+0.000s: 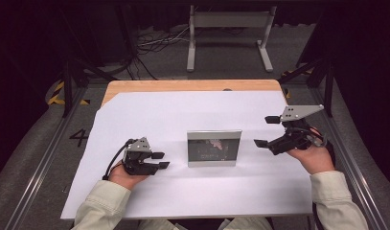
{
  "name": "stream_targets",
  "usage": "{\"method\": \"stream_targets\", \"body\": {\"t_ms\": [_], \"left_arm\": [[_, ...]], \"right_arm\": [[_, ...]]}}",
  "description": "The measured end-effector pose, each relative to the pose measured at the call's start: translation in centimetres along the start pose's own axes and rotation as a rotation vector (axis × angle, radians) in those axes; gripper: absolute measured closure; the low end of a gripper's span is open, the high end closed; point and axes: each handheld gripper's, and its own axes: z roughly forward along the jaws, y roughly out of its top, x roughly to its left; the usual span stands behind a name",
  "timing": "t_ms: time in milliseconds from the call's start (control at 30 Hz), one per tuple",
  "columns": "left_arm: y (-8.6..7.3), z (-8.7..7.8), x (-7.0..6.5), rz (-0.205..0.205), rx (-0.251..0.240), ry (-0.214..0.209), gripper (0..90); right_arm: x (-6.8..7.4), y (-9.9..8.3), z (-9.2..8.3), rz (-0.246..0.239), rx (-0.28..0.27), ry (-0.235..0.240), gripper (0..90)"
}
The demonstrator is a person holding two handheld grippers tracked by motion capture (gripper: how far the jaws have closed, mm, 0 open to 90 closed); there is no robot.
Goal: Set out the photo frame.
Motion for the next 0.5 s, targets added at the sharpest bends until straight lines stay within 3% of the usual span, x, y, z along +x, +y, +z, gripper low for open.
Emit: {"method": "stream_targets", "body": {"t_ms": [500], "left_arm": [[-0.1, 0.0, 0.0, -0.007, -0.015, 0.007, 53.9]], "right_arm": [[0.2, -3.0, 1.9, 0.053, 0.0, -0.018, 5.8]]}}
